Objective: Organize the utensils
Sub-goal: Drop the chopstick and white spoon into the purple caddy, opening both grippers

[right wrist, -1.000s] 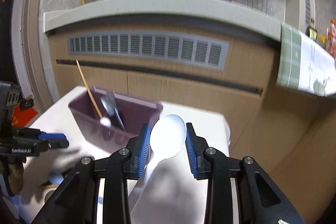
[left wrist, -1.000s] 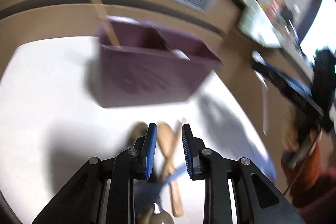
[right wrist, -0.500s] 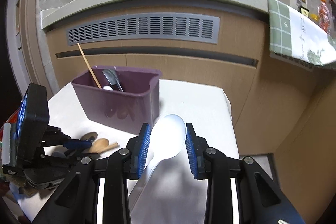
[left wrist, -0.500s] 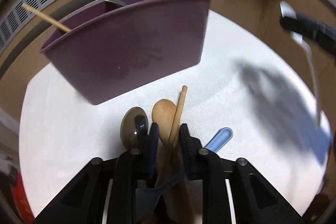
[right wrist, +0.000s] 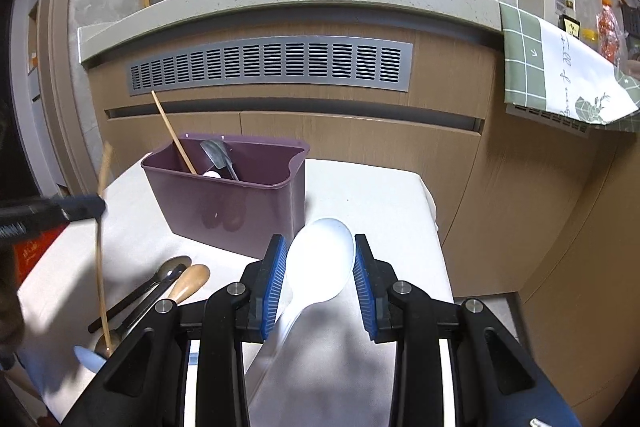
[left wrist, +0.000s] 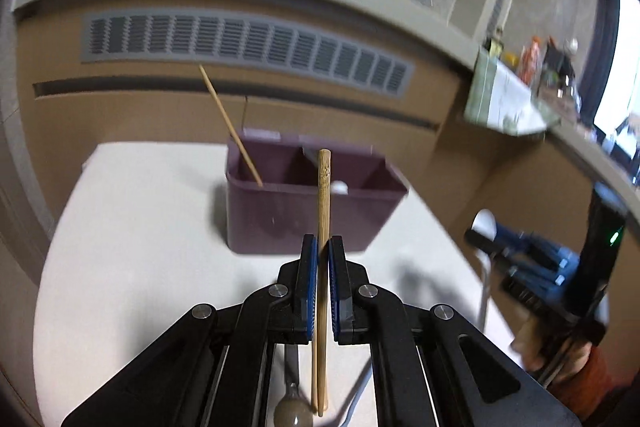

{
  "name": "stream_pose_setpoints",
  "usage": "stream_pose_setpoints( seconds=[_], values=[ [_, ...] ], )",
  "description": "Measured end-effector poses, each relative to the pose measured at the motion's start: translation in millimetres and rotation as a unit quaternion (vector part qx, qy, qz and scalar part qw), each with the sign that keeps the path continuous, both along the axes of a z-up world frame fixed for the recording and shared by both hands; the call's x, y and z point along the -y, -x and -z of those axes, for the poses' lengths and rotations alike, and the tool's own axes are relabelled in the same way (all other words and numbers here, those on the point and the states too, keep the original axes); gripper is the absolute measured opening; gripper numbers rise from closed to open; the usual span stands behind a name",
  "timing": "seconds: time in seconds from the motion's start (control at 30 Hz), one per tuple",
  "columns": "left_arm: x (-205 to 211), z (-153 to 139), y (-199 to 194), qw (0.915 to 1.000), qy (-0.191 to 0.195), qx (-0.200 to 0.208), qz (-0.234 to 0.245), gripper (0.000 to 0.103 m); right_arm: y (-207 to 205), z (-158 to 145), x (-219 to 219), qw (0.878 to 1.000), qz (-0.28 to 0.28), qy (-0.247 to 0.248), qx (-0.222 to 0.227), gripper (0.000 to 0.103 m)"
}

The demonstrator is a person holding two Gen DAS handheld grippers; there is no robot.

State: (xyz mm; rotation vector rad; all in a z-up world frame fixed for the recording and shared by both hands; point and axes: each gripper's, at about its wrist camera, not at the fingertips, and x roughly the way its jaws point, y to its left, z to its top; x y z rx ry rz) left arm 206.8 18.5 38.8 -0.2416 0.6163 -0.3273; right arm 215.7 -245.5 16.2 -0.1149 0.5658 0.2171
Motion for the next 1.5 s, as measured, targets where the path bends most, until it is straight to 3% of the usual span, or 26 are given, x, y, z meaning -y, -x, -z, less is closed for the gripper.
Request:
stream_pose_setpoints(
  seconds=[0.1,0.17,0.27,0.33,0.5,0.8,0.93,1.0,1.2,1.3,1.4,1.5],
  values=[
    [-13.4,-42.5,-3.4,0.9982,0.029,0.052,-0.011,0.006,-2.1,-13.2,-4.8,1.000,0.001,-0.003,0.016,0.030],
    [-22.0,-77.7,-6.6,0.9938,0.043,0.099,-0.027,0.005,-5.7,-44.6,-11.4,0.998,-0.001,-0.003,0.062,0.030],
    [-32.6,-129.3,-20.9,0.9779,0.056,0.191,-0.065,0.006,-11.4,-101.3,-26.4,0.985,-0.011,0.003,0.170,0.030],
    [-35.7,-139.3,-37.5,0.9730,0.057,0.211,-0.076,0.006,-22.7,-125.2,-39.5,0.975,-0.018,0.013,0.220,0.030],
    [-43.4,-119.1,-84.6,0.9735,0.060,0.201,-0.090,0.006,-65.8,-118.7,-67.7,0.973,-0.025,0.033,0.226,0.030],
    [-45.5,-42.9,-140.0,0.9858,0.079,0.123,-0.082,0.007,-120.5,-47.8,-95.2,0.975,-0.017,0.098,0.196,0.031],
    [-45.4,-16.8,-146.9,0.9895,0.098,0.092,-0.052,0.016,-132.0,-28.5,-86.3,0.989,-0.070,0.063,0.118,0.031],
    [-47.5,-14.7,-138.8,0.9894,0.099,0.091,-0.053,0.025,-131.3,-29.9,-77.2,0.991,-0.080,0.041,0.096,0.030],
    [-59.9,-10.0,-84.9,0.9889,0.079,0.095,-0.083,0.036,-103.2,-45.6,-44.6,0.995,-0.051,0.008,0.083,0.034],
    [-64.1,4.6,-54.5,0.9917,0.057,0.071,-0.091,0.036,-87.1,-42.0,-39.7,0.997,-0.050,0.013,0.062,0.034],
    [-66.9,25.5,-27.7,0.9942,0.037,0.025,-0.097,0.036,-67.2,-29.8,-39.5,0.995,-0.094,0.004,0.012,0.034],
    [-68.9,46.6,-2.9,0.9932,0.008,-0.025,-0.113,0.036,-51.1,-11.2,-47.8,0.984,-0.168,-0.009,-0.058,0.034]
  ],
)
